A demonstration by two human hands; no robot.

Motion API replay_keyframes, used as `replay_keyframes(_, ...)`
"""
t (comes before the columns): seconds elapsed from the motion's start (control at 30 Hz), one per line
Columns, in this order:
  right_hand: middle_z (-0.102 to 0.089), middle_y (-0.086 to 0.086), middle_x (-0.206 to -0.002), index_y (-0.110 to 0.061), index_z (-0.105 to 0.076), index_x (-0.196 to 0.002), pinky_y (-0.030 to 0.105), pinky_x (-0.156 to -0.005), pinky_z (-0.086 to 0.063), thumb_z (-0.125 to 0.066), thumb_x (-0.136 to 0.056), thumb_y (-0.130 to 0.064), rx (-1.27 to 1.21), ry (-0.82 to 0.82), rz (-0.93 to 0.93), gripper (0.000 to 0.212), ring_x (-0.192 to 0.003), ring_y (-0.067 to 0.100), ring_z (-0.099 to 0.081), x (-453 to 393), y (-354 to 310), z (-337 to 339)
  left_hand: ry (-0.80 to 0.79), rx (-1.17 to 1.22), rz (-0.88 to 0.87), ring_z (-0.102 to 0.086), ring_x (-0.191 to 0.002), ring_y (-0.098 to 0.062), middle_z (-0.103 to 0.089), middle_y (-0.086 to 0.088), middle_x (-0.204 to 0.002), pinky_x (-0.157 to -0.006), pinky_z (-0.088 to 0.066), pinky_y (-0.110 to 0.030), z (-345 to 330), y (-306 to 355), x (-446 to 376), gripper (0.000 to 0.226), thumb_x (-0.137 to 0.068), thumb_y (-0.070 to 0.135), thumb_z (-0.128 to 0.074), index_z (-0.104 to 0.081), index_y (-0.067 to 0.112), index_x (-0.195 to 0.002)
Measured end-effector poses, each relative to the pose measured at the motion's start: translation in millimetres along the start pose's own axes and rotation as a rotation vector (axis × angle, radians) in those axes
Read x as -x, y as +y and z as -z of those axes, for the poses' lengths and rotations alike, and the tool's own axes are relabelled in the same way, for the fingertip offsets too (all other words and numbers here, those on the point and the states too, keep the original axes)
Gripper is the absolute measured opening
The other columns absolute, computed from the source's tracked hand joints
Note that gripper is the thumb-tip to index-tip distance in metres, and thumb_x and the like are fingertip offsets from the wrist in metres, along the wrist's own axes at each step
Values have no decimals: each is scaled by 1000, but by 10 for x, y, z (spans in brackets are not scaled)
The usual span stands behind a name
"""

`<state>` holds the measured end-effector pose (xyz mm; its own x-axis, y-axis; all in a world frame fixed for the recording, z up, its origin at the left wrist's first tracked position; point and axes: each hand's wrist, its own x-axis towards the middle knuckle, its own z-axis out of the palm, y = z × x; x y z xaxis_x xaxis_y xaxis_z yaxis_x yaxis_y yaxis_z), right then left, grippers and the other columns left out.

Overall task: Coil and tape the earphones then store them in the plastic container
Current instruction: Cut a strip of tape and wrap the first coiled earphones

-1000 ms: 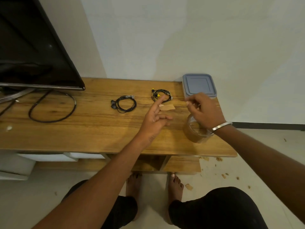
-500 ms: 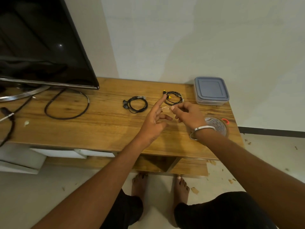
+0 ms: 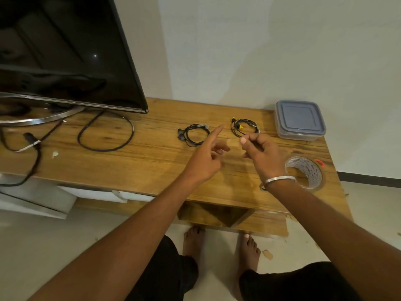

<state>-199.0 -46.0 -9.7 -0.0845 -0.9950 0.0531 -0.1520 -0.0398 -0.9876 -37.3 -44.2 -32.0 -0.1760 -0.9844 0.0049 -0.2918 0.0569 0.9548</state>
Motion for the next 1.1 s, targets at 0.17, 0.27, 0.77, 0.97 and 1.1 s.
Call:
replay_keyframes(0.17,-60,-2,-78,-12,-65,-90,19,-60,-53,-62,-89,-13,-38,3,-85,3,-75,10,-55,18,98,12,288,-542,-104,-45,-113,-12,-53,7,-118,-100,-40,-28,392,-199,-86,43,-88,6,-63,-60,17,-129)
replay_keyframes(0.27,-60,-2,-77,-15,-65,-88,17,-58,-51,-63,-89,-16,-24,11,-131,3,-73,11,-55,27,192,18,222,-773,-20,-37,-125,-16,-49,6,-132,-101,-24,-27,611,-299,-204,43,-87,30,-69,-61,20,-128)
replay_keyframes(0.77,-62,0,-75,-8,-65,-94,9,-59,-48,-61,-90,-13,-26,-21,-183,8,-53,-2,-55,135,443,14,-43,-1228,-111,-35,-124,-19,-43,-2,-136,-96,-27,-37,516,-311,-424,28,-102,28,-43,-54,14,-123)
replay_keyframes(0.97,-61,-1,-75,-6,-63,-91,8,-57,-46,-60,-90,-8,-69,-25,-165,4,-54,-5,-55,142,431,-4,-56,-1222,-149,-40,-116,-20,-45,-5,-128,-90,-26,-36,548,-358,-403,24,-104,22,-35,-48,13,-122)
replay_keyframes(1.1,-60,-1,-75,-5,-63,-92,8,-57,-46,-59,-90,-7,-74,-39,-162,5,-54,-6,-55,142,419,-5,-70,-1026,-110,-44,-103,-21,-55,-5,-111,-92,-26,-37,631,-316,-395,14,-104,25,-30,-41,20,-112)
